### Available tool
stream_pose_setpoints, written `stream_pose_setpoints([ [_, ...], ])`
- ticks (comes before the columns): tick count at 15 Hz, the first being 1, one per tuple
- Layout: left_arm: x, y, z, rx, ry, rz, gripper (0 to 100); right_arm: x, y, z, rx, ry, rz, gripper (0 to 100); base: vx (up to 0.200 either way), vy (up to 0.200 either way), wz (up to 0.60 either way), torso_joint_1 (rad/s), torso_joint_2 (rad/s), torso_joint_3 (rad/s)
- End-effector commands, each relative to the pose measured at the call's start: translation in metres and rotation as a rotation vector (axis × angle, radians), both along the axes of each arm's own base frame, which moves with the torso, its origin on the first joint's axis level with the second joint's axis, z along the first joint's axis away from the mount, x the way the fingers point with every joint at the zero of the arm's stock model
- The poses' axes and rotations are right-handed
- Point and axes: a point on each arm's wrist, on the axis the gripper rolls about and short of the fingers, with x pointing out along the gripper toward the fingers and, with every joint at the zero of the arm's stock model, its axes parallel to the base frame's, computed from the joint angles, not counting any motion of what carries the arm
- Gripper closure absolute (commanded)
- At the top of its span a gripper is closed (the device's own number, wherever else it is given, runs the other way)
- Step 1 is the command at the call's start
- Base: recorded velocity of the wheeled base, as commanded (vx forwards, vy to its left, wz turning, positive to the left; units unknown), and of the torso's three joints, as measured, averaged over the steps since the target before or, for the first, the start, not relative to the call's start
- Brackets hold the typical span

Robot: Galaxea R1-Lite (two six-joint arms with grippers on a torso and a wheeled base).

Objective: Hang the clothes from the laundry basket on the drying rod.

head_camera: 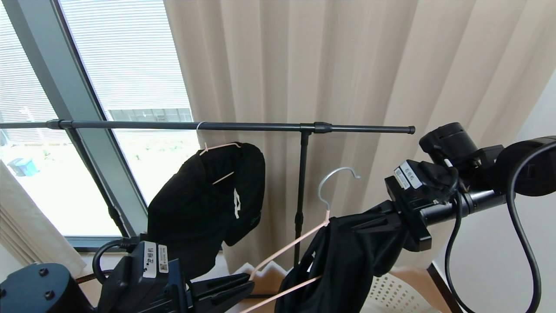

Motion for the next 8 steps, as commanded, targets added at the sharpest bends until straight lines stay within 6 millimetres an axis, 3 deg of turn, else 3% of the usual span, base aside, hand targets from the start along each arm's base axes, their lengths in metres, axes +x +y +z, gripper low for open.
stream_pose_setpoints([
  [1, 0.002, 0.001, -0.001, 0.003, 0.002, 0.012, 100, -0.002, 0.000, 0.003, 0.004, -0.010, 0.002, 100, 0.000, 0.000, 0.00, 0.000, 0.00, 0.000],
  [2, 0.002, 0.002, -0.001, 0.003, 0.004, 0.014, 0, -0.002, 0.000, 0.003, 0.004, -0.010, 0.002, 100, 0.000, 0.000, 0.00, 0.000, 0.00, 0.000],
  [8, 0.019, 0.027, 0.000, -0.021, 0.030, 0.103, 0, 0.001, -0.006, 0.007, -0.022, -0.026, -0.046, 100, 0.000, 0.000, 0.00, 0.000, 0.00, 0.000],
])
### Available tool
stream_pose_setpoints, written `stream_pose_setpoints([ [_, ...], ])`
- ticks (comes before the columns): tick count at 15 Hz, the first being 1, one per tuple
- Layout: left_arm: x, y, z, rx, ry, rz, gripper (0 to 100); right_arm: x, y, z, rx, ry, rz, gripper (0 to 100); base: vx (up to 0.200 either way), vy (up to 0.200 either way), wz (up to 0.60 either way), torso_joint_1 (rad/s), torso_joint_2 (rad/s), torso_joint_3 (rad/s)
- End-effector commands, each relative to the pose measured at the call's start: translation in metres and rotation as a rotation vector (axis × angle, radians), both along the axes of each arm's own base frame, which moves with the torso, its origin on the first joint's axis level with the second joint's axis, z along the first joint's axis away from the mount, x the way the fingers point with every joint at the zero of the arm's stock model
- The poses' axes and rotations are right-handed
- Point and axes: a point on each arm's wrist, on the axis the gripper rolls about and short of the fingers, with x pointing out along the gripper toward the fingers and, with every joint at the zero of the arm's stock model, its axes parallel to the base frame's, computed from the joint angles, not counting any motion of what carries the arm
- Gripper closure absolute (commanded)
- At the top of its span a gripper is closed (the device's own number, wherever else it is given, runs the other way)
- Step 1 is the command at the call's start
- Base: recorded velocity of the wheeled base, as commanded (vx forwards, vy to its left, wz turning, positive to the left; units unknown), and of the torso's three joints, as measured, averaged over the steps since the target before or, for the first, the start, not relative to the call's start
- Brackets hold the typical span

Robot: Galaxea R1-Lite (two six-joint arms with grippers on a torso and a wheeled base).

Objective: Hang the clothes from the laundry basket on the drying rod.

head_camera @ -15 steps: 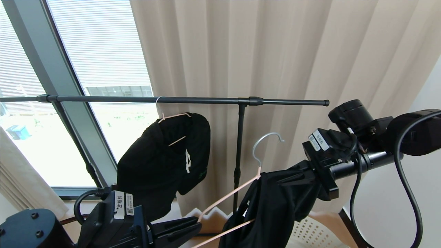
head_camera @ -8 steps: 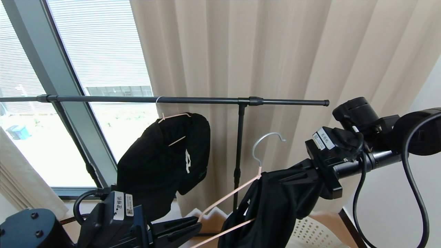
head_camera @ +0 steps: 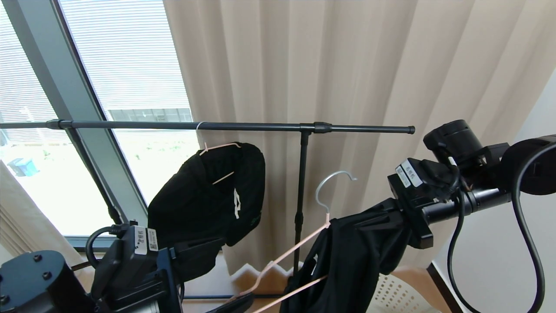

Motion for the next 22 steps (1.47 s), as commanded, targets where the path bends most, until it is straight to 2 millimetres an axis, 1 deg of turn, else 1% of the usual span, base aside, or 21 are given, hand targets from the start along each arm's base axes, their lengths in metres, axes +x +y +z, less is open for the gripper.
stream_pose_setpoints([
  [1, 0.008, 0.016, 0.002, -0.025, 0.016, 0.018, 0, 0.001, -0.002, 0.008, -0.040, -0.048, -0.045, 100, 0.000, 0.000, 0.00, 0.000, 0.00, 0.000],
  [3, 0.009, 0.022, 0.005, -0.038, 0.011, 0.026, 0, 0.003, -0.003, 0.015, -0.103, -0.119, -0.118, 100, 0.000, 0.000, 0.00, 0.000, 0.00, 0.000],
  [5, 0.010, 0.022, 0.004, -0.040, 0.020, 0.033, 0, 0.007, -0.003, 0.022, -0.111, -0.164, -0.178, 100, 0.000, 0.000, 0.00, 0.000, 0.00, 0.000],
  [6, 0.010, 0.022, 0.003, -0.042, 0.030, 0.032, 0, 0.008, -0.002, 0.024, -0.133, -0.181, -0.217, 100, 0.000, 0.000, 0.00, 0.000, 0.00, 0.000],
  [7, 0.012, 0.022, 0.001, -0.037, 0.043, 0.037, 0, 0.007, -0.001, 0.030, -0.182, -0.235, -0.289, 100, 0.000, 0.000, 0.00, 0.000, 0.00, 0.000],
  [9, 0.016, 0.019, -0.007, -0.015, 0.079, 0.064, 0, -0.006, 0.013, 0.042, -0.222, -0.312, -0.313, 100, 0.000, 0.000, 0.00, 0.000, 0.00, 0.000],
  [10, 0.018, 0.012, -0.012, 0.001, 0.096, 0.075, 0, -0.012, 0.015, 0.048, -0.234, -0.333, -0.341, 100, 0.000, 0.000, 0.00, 0.000, 0.00, 0.000],
  [12, 0.021, 0.001, -0.017, 0.022, 0.102, 0.128, 0, -0.020, 0.026, 0.053, -0.233, -0.313, -0.386, 100, 0.000, 0.000, 0.00, 0.000, 0.00, 0.000],
  [13, 0.026, -0.009, -0.020, 0.036, 0.099, 0.178, 0, -0.024, 0.032, 0.058, -0.231, -0.306, -0.480, 100, 0.000, 0.000, 0.00, 0.000, 0.00, 0.000],
  [14, 0.029, -0.012, -0.021, 0.039, 0.094, 0.204, 0, -0.026, 0.035, 0.061, -0.218, -0.316, -0.538, 100, 0.000, 0.000, 0.00, 0.000, 0.00, 0.000],
  [16, 0.032, -0.017, -0.024, 0.050, 0.095, 0.256, 0, -0.040, 0.036, 0.058, -0.181, -0.321, -0.611, 100, 0.000, 0.000, 0.00, 0.000, 0.00, 0.000],
  [18, 0.037, -0.023, -0.026, 0.055, 0.093, 0.290, 0, -0.053, 0.039, 0.048, -0.143, -0.349, -0.663, 100, 0.000, 0.000, 0.00, 0.000, 0.00, 0.000],
  [19, 0.037, -0.023, -0.026, 0.055, 0.093, 0.290, 0, -0.053, 0.039, 0.048, -0.143, -0.349, -0.663, 100, 0.000, 0.000, 0.00, 0.000, 0.00, 0.000],
  [20, 0.043, -0.031, -0.032, 0.069, 0.096, 0.348, 0, -0.059, 0.042, 0.034, -0.107, -0.386, -0.735, 100, 0.000, 0.000, 0.00, 0.000, 0.00, 0.000],
  [22, 0.047, -0.044, -0.038, 0.061, 0.120, 0.391, 0, -0.065, 0.045, 0.022, -0.063, -0.416, -0.765, 100, 0.000, 0.000, 0.00, 0.000, 0.00, 0.000],
])
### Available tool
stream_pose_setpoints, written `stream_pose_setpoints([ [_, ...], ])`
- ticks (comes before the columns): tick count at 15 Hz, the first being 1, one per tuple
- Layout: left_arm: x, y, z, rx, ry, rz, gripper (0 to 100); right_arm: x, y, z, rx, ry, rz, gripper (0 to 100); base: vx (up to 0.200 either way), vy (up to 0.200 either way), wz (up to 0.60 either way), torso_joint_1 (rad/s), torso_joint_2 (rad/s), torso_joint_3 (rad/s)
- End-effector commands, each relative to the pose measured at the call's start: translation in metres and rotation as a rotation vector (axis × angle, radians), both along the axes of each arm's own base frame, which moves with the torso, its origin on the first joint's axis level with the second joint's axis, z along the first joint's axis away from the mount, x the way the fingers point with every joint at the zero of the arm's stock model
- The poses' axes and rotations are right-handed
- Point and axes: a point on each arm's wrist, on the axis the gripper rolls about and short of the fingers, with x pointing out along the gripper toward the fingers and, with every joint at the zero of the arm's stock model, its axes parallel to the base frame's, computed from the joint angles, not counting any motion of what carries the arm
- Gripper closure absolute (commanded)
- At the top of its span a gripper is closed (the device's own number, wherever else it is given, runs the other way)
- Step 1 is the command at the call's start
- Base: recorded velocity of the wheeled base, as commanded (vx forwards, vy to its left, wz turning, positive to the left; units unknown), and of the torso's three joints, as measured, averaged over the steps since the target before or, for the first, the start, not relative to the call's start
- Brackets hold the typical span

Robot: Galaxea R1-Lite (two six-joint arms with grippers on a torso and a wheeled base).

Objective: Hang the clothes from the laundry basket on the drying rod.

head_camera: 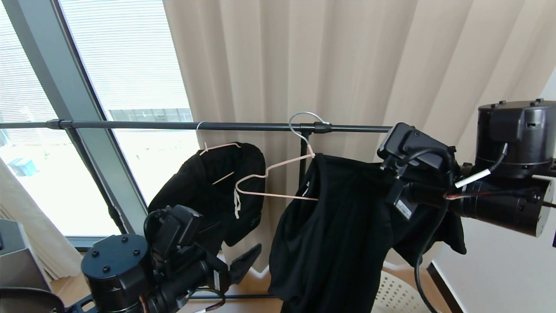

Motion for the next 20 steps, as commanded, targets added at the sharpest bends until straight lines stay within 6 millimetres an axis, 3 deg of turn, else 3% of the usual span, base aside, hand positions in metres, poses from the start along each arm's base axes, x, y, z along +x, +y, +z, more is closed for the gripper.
stream_pose_setpoints([
  [1, 0.005, -0.013, -0.011, 0.009, 0.029, -0.002, 0, -0.013, 0.001, -0.018, 0.002, 0.010, 0.000, 100, 0.000, 0.000, 0.00, 0.000, 0.00, 0.000],
  [5, 0.008, -0.028, -0.021, 0.006, 0.055, 0.033, 0, -0.031, 0.007, -0.024, 0.009, 0.000, 0.057, 100, 0.000, 0.000, 0.00, 0.000, 0.00, 0.000],
  [9, 0.008, -0.038, -0.034, 0.021, 0.089, 0.039, 0, -0.033, 0.010, -0.024, 0.010, -0.002, 0.074, 100, 0.000, 0.000, 0.00, 0.000, 0.00, 0.000],
  [20, 0.018, -0.050, -0.044, 0.022, 0.087, 0.079, 0, -0.045, 0.015, -0.019, 0.063, 0.012, 0.104, 100, 0.000, 0.000, 0.00, 0.000, 0.00, 0.000],
])
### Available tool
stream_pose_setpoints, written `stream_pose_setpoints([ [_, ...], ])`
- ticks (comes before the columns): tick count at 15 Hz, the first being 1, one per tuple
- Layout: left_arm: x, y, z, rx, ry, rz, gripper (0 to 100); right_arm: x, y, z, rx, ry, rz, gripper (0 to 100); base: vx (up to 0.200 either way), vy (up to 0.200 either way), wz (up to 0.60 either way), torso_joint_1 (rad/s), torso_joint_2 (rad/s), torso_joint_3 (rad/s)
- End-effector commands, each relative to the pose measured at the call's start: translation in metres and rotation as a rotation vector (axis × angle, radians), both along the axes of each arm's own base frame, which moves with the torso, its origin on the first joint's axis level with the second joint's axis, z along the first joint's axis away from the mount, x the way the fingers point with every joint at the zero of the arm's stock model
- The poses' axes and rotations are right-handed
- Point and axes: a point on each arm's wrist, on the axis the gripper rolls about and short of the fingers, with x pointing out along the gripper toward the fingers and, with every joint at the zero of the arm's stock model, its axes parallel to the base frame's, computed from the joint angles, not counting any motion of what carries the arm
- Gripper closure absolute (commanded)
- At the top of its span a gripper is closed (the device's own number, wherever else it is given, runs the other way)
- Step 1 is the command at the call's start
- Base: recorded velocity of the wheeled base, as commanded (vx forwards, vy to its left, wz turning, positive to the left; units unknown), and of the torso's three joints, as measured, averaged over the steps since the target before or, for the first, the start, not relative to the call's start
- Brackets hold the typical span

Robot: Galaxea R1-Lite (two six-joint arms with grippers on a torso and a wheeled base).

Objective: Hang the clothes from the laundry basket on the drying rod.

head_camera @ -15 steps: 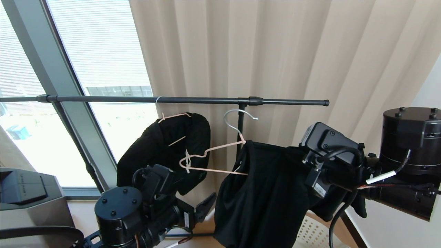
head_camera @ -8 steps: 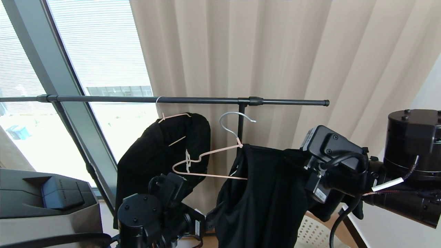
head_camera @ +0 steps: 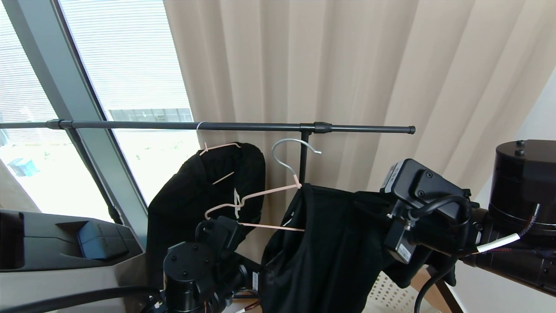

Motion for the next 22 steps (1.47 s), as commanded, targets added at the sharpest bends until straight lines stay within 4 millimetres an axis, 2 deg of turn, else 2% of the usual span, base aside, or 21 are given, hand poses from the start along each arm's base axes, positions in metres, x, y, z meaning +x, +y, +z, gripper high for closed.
stream_pose_setpoints([
  [1, 0.001, -0.001, -0.009, 0.023, 0.018, 0.007, 0, 0.000, 0.000, 0.001, 0.003, -0.004, 0.002, 100, 0.000, 0.000, 0.00, 0.000, 0.00, 0.000],
  [9, 0.000, 0.000, -0.020, 0.057, 0.050, 0.006, 0, 0.000, -0.002, 0.006, 0.017, -0.019, -0.006, 100, 0.000, 0.000, 0.00, 0.000, 0.00, 0.000],
  [10, 0.000, 0.000, -0.020, 0.058, 0.049, 0.006, 100, 0.001, -0.003, 0.006, 0.015, -0.018, -0.015, 100, 0.000, 0.000, 0.00, 0.000, 0.00, 0.000],
  [16, 0.001, 0.005, -0.012, 0.045, 0.028, 0.032, 100, 0.019, -0.014, 0.001, 0.006, -0.002, -0.089, 100, 0.000, 0.000, 0.00, 0.000, 0.00, 0.000],
  [22, 0.015, 0.020, -0.001, 0.030, -0.009, 0.102, 100, 0.031, -0.021, -0.003, 0.007, 0.019, -0.104, 100, 0.000, 0.000, 0.00, 0.000, 0.00, 0.000],
])
